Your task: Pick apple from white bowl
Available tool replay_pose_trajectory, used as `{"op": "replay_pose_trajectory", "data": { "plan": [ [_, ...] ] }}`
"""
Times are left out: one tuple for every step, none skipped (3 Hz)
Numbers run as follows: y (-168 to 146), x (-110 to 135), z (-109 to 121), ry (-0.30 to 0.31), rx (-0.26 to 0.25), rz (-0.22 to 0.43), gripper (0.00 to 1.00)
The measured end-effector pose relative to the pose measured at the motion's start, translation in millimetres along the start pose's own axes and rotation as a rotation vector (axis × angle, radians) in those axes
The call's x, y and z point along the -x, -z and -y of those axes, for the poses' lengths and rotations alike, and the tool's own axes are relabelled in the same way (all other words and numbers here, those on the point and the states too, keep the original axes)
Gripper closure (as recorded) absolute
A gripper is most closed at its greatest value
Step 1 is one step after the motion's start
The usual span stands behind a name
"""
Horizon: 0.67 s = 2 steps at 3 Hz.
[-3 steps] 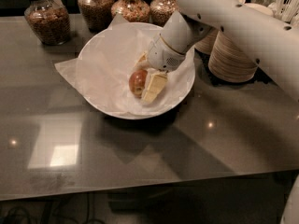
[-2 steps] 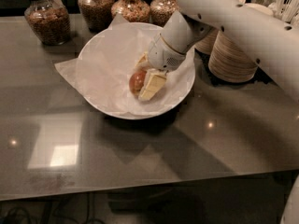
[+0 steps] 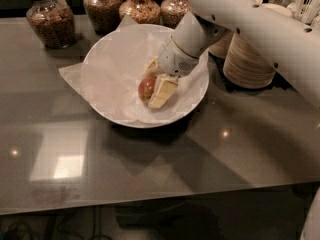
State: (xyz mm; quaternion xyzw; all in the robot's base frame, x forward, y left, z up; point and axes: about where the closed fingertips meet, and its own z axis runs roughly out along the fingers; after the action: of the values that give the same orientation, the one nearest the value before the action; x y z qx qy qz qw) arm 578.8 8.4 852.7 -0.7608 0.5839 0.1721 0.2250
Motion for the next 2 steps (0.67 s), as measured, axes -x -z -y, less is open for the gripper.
{"op": "replay_pose_trajectory", "data": {
  "plan": [
    [17, 10, -5, 0.024, -0.031, 0.064, 1.0],
    [56, 32, -13, 0.085, -0.098, 0.183, 1.0]
  ]
}}
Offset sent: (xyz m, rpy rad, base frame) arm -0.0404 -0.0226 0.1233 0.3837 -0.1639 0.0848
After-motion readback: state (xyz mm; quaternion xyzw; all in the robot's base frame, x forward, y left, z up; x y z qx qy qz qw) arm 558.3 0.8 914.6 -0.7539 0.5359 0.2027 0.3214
